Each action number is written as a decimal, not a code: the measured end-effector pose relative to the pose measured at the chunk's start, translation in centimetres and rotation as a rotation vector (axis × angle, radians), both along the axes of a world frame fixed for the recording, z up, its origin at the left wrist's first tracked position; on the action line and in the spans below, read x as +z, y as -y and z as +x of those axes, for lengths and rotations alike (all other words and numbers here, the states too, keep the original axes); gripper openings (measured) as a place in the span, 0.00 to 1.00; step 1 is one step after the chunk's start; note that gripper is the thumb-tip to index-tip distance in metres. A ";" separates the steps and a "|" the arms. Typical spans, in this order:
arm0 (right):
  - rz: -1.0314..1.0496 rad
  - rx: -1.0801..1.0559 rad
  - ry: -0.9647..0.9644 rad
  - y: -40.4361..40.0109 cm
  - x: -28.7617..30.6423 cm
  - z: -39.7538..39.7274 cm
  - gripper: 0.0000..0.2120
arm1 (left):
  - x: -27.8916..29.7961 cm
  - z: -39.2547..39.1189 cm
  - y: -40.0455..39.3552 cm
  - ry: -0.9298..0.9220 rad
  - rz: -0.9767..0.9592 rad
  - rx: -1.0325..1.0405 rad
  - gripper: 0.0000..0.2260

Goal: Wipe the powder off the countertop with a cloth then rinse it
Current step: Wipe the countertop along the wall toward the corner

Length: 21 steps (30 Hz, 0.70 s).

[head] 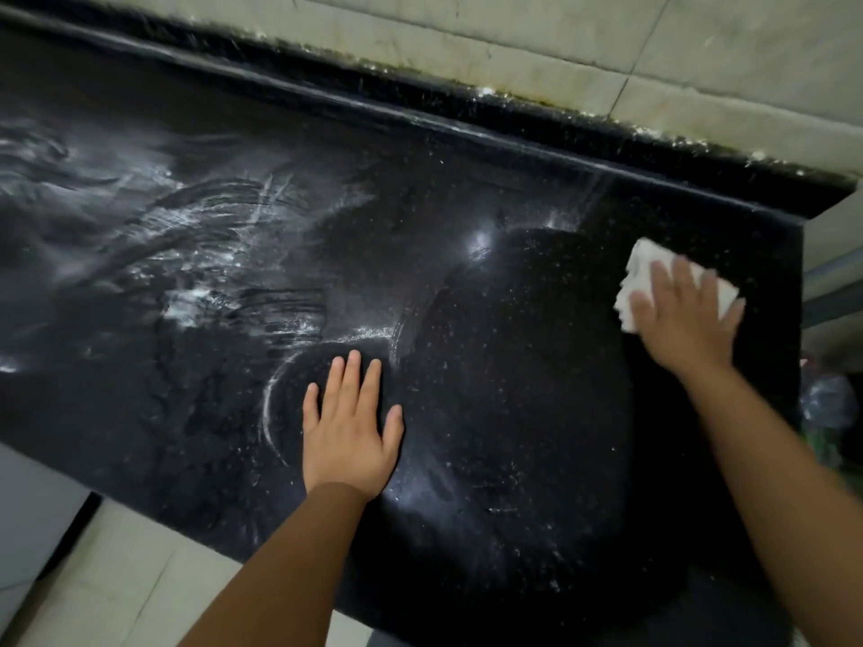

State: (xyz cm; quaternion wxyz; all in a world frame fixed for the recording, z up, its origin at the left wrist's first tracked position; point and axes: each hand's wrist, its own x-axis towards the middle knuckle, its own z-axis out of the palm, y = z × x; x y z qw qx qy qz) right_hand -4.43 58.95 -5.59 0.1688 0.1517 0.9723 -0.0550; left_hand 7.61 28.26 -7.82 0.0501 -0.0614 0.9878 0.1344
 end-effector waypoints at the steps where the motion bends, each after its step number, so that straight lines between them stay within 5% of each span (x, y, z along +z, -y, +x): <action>1: -0.016 -0.068 -0.018 0.1 0.1 -1.9 0.25 | 0.0 -0.1 0.0 0.001 0.001 -0.011 0.35; 6: -0.040 -0.124 -0.017 5.3 -0.1 -9.8 0.26 | -0.3 -0.2 0.3 0.013 -0.030 -0.024 0.29; 14: -0.120 0.472 -0.036 16.6 -0.9 -8.6 0.26 | -0.5 -0.4 0.7 -0.022 -0.064 -0.047 0.28; 18: -0.087 0.644 -0.015 13.1 -1.1 -2.2 0.26 | -0.7 -0.2 0.9 -0.015 -0.018 -0.027 0.32; 21: 0.016 0.401 -0.025 5.4 -1.1 -0.8 0.26 | -0.8 -0.2 0.9 -0.038 -0.015 -0.036 0.31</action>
